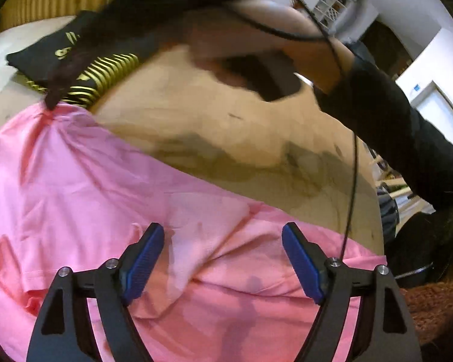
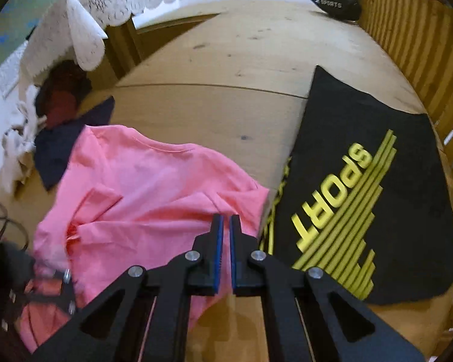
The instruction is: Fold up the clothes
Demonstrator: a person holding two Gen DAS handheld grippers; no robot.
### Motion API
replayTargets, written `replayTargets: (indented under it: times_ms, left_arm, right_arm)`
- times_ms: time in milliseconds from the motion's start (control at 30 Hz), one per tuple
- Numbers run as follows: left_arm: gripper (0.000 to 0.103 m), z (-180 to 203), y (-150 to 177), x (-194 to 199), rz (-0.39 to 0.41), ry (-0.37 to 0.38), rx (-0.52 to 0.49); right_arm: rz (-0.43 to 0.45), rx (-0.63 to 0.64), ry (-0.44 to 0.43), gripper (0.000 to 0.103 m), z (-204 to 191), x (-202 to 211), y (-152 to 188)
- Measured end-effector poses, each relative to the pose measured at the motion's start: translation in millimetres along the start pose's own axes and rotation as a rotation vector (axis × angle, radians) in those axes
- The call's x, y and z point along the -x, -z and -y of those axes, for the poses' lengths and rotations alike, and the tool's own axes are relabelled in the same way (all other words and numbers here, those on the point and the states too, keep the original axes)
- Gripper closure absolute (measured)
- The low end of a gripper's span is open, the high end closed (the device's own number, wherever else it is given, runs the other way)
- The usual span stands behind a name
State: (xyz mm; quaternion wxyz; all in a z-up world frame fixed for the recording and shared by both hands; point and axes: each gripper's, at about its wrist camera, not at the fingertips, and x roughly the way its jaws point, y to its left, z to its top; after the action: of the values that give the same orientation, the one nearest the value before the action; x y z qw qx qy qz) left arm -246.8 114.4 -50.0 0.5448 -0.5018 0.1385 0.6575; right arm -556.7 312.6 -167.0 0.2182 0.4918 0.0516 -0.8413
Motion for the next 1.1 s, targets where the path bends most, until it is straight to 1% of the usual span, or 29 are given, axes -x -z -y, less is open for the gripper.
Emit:
replayTargets:
  times_ms: [67,133,167,233,333,433,500,533,567,600,667,733,800,867,900,967,1000,1100]
  left_arm:
    - [0.025,-0.8,0.3,0.2,0.023,0.007,0.006]
    - [0.025,4.6,-1.1,-4.4,0.025,0.027,-0.012]
    - [0.025,6.0,-2.8,-9.7,0.016,0.036,-0.02]
    - [0.025,8.6,-7.3,-21.3,-0.012,0.053,-0.028]
    - [0.024,16.9,-1.9,-31.9,-0.039,0.095,-0.034]
    - [0.023,19.6,0.5,-34.1,-0.027,0.119,-0.018]
    - [0.023,23.3,-1.4,-36.3,-0.026,0.127,-0.009]
    - [0.024,25.1,-0.4,-37.5,-0.031,0.126,-0.014]
    - [0.023,26.9,0.6,-38.8,-0.037,0.124,-0.019]
    - [0.023,28.6,1.9,-36.6,-0.039,0.108,-0.024]
    - [0.024,31.9,5.0,-29.3,-0.04,0.063,-0.031]
    - [0.024,24.6,8.5,-15.3,-0.006,0.018,-0.002]
    - [0.024,15.3,13.0,0.1,0.033,-0.019,0.034]
    - [0.023,1.7,22.3,23.1,0.057,-0.108,0.058]
    - [0.023,-4.4,29.0,32.6,0.056,-0.164,0.062]
    - [0.024,-21.4,47.7,49.4,0.046,-0.245,0.1]
    - [0.023,-30.8,57.0,57.7,0.053,-0.265,0.133]
    - [0.024,-63.9,76.3,84.1,0.102,-0.293,0.244]
  right_arm:
    - [-0.04,-0.01,0.011,0.099,0.5,-1.3,7.7]
    - [-0.077,-0.024,-0.001,0.099,0.9,-8.3,14.3]
    - [-0.096,-0.034,-0.003,0.099,2.5,-13.0,17.3]
    - [-0.088,-0.013,0.009,0.099,1.3,-13.8,17.7]
    - [-0.08,0.049,0.058,0.099,-6.1,-13.6,7.6]
    - [-0.062,0.094,0.112,0.099,-11.1,-15.0,-6.4]
    - [-0.072,0.124,0.207,0.095,-13.1,-14.3,-14.6]
    - [-0.078,0.129,0.242,0.095,-13.1,-11.5,-17.1]
    - [-0.083,0.116,0.254,0.095,-11.9,-6.4,-18.2]
    - [-0.079,0.108,0.251,0.095,-11.8,0.5,-18.2]
    - [-0.05,0.101,0.206,0.095,-16.4,17.6,-15.7]
    - [-0.027,0.093,0.154,0.095,-22.6,33.9,-12.3]
    - [-0.025,0.084,0.118,0.095,-26.7,39.6,-9.3]
    - [-0.029,0.076,0.086,0.095,-30.6,41.4,-6.5]
    - [-0.036,0.075,0.079,0.095,-29.7,39.9,-5.4]
    - [-0.07,0.083,0.091,0.095,-22.1,30.2,-2.9]
    - [-0.081,0.084,0.1,0.095,-20.2,29.4,-2.2]
    - [-0.044,0.062,0.088,0.095,-16.3,47.2,-6.0]
